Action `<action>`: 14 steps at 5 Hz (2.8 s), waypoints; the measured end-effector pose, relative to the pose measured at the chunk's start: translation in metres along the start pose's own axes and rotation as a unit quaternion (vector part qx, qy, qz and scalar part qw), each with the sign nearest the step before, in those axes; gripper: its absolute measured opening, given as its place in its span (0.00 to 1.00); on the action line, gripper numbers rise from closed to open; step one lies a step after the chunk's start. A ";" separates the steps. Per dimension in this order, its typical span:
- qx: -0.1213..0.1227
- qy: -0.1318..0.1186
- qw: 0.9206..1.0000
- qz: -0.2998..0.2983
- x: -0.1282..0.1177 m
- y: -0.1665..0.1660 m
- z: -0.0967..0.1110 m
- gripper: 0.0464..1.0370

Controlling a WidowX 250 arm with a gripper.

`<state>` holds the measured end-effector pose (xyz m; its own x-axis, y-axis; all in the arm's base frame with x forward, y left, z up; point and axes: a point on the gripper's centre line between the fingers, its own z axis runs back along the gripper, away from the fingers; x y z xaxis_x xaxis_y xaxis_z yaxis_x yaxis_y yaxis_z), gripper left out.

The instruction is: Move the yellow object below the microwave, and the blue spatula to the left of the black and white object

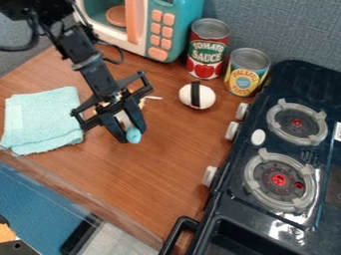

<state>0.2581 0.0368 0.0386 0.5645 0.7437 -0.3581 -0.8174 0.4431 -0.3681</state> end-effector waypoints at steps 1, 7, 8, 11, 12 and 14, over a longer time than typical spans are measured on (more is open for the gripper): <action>0.010 -0.008 1.000 0.005 0.014 -0.003 -0.003 0.28; -0.023 -0.065 0.992 0.102 0.137 0.006 0.045 0.28; -0.026 -0.076 0.990 0.116 0.151 0.012 0.053 0.28; -0.006 -0.101 0.995 0.022 0.089 -0.019 0.044 0.28; 0.007 -0.120 0.993 -0.003 0.070 -0.025 0.034 0.28; 0.044 -0.172 0.982 -0.071 0.062 -0.048 0.001 0.28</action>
<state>0.3327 0.0619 0.0350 0.6142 0.7891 0.0080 -0.7483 0.5856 -0.3118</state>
